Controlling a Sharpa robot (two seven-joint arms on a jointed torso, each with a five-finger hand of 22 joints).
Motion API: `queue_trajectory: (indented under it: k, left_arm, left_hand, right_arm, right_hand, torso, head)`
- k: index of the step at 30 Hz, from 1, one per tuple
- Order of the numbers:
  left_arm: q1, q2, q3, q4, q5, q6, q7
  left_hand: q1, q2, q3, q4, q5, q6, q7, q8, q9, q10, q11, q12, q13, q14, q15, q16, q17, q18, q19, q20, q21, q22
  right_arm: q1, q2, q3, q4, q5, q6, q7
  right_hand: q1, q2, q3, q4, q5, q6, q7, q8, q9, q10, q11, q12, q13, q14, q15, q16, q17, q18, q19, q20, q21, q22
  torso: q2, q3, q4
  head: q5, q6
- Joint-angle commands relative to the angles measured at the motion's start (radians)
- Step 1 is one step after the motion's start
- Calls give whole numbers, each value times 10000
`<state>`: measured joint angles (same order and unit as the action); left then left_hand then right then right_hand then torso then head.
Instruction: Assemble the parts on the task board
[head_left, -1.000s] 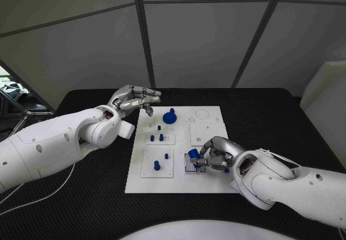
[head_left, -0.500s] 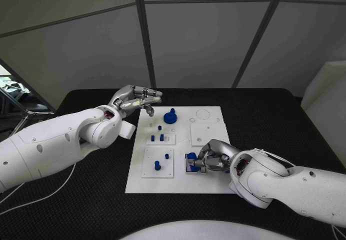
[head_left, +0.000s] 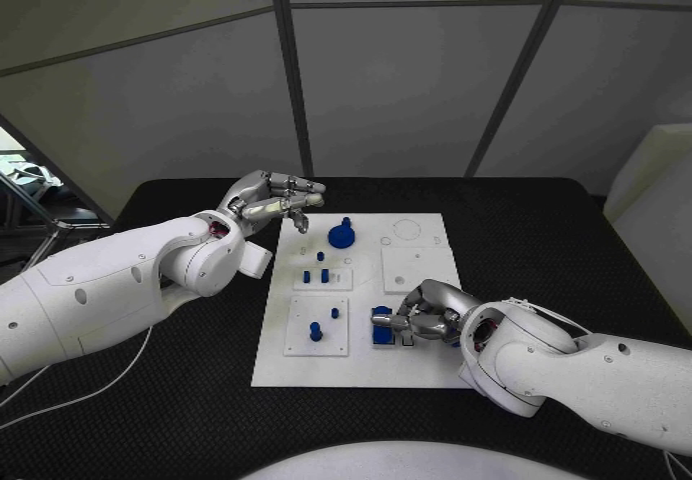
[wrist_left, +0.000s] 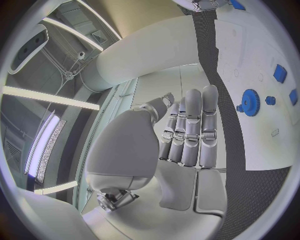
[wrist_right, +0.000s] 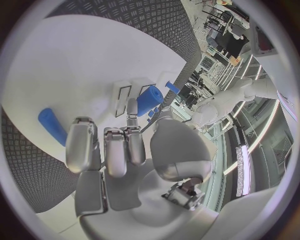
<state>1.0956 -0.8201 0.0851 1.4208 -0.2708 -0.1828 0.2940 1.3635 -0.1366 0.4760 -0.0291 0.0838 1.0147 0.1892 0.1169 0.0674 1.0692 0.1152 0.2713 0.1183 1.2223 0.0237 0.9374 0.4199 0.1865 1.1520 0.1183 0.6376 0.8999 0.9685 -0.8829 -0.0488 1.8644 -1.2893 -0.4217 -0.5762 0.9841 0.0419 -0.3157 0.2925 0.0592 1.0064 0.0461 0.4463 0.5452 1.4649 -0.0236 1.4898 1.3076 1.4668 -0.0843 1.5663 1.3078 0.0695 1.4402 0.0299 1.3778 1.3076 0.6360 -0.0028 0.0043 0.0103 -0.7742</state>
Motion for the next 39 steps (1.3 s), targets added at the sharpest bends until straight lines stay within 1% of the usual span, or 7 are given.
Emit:
queue_trajectory:
  k: [1,3,6,10,13,28,39]
  left_arm:
    - [14,2,9,9,42,83,53]
    - [14,-2,9,8,42,83,53]
    - [14,-15,9,9,42,79,53]
    - [14,-28,9,7,42,79,51]
    - [13,-25,9,-6,42,89,45]
    - [13,-7,9,-48,42,97,30]
    - [13,-26,9,-33,42,93,26]
  left_hand:
    - [-17,122,-44,13,46,-66,13,16,1,-76,-15,51,-14,-20,18,-28,-15,-37,-50,41,-51,-15]
    - [-17,122,-44,13,46,-66,13,16,1,-76,-15,51,-14,-20,18,-28,-15,-37,-50,41,-51,-15]
    - [-17,122,-44,13,46,-66,13,16,1,-76,-15,51,-14,-20,18,-28,-15,-37,-50,41,-51,-15]
    - [-17,122,-44,13,46,-66,13,16,1,-76,-15,51,-14,-20,18,-28,-15,-37,-50,41,-51,-15]
    - [-17,122,-44,13,46,-66,13,16,1,-76,-15,51,-14,-20,18,-28,-15,-37,-50,41,-51,-15]
    - [-17,122,-44,13,46,-66,13,16,1,-76,-15,51,-14,-20,18,-28,-15,-37,-50,41,-51,-15]
    - [-14,132,-47,17,47,-82,17,18,0,-96,-11,64,-19,-26,21,-27,-32,-38,-50,44,-60,-19]
  right_arm:
    - [10,7,4,40,-329,-252,80]
    - [10,-12,4,78,-409,-269,117]
    - [10,-83,4,192,-534,-283,239]
    - [9,-214,4,378,-747,-158,402]
    - [9,-286,4,480,-892,-24,452]
    - [10,-192,5,276,-1508,325,-203]
    - [10,-66,5,187,-1647,450,-78]
  right_hand:
    - [-227,-84,61,24,-73,-9,23,-75,58,636,4,-12,1903,1040,6,45,2629,-104,-28,-18,-37,116]
    - [-184,-51,154,-1,-6,20,14,-73,97,650,1,9,1925,1040,4,45,2629,-110,-12,-16,-16,144]
    - [319,-35,365,-84,725,87,-13,-80,230,677,-25,45,1966,1040,-8,45,2629,-113,6,-29,4,175]
    - [1832,-105,719,-837,1943,185,-80,-41,419,715,-86,103,2029,1040,-59,45,2629,-122,33,-66,36,227]
    - [2428,-160,833,-1202,1831,242,-106,13,533,734,-112,133,2061,1040,-80,45,2629,-127,43,-87,50,250]
    - [2966,283,1060,-1433,1925,347,-238,146,830,766,-221,176,2112,1040,-163,45,2629,-128,49,-155,49,267]
    - [3234,323,1134,-1603,1373,324,-249,151,978,770,-239,174,2121,1040,-189,45,2629,-133,52,-191,50,283]
  torso:
    - [8,5,-1]
    - [11,3,0]
    - [12,8,-5]
    - [2,5,-13]
    - [-6,6,-11]
    - [7,-4,8]
    - [10,-5,15]
  head:
    - [-2,12]
    - [-1,14]
    - [-7,9]
    - [-9,13]
    - [-16,4]
    - [-53,35]
    - [-43,19]
